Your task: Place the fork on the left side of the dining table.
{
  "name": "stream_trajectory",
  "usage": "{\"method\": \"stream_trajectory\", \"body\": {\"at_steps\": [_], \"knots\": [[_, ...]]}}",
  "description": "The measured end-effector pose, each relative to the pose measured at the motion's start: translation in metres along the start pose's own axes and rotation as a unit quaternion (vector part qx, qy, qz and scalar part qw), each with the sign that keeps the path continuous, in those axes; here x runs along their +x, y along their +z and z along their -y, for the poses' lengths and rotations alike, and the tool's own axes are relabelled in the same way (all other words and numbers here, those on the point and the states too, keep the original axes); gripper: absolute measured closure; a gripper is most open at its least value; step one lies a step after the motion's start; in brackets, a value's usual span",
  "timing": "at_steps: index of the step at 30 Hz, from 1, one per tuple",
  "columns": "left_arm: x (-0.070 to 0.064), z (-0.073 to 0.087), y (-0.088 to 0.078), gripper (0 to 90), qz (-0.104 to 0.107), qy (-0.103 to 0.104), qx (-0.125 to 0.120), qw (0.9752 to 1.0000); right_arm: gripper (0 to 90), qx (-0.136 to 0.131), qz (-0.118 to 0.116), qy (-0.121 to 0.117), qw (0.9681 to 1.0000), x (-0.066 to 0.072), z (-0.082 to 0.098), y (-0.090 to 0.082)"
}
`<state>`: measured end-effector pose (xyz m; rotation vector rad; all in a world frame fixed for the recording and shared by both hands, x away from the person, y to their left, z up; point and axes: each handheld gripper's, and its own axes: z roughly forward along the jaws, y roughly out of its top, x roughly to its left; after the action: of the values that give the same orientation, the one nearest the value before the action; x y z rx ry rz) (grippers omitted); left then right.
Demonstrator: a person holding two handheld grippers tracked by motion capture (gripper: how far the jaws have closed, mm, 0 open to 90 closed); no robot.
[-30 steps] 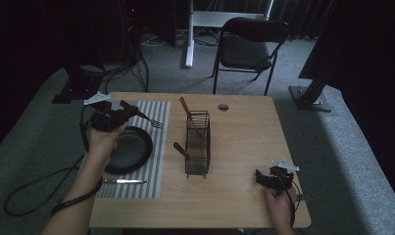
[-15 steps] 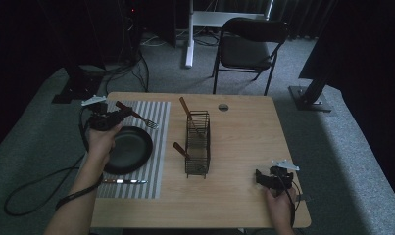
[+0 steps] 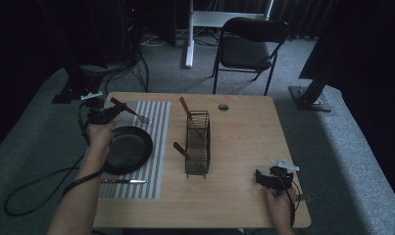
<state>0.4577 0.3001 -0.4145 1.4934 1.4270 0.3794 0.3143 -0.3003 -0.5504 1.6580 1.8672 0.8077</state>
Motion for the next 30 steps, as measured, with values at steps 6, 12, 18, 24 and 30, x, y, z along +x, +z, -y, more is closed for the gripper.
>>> {"method": "stream_trajectory", "body": {"at_steps": [6,12,18,24,30], "knots": [[0.013,0.007,0.011,80.7,-0.003,-0.040,-0.003,0.9992,12.9,0.000,0.000,0.001,1.0000,0.000,0.000,0.000],[0.025,0.009,0.020,80.7,-0.009,-0.057,-0.003,0.9983,12.9,0.000,0.000,0.001,1.0000,0.000,0.000,0.000],[0.031,0.015,0.033,80.7,-0.003,-0.067,0.000,0.9977,12.9,0.000,-0.001,-0.001,1.0000,0.000,-0.001,0.001],[0.028,0.021,0.044,80.7,-0.009,-0.070,0.011,0.9974,12.9,0.000,-0.001,-0.002,1.0000,0.000,-0.001,0.001],[0.042,0.026,0.045,80.2,-0.001,-0.099,0.006,0.9950,12.9,0.000,-0.001,-0.002,1.0000,0.000,-0.001,0.001]]}}
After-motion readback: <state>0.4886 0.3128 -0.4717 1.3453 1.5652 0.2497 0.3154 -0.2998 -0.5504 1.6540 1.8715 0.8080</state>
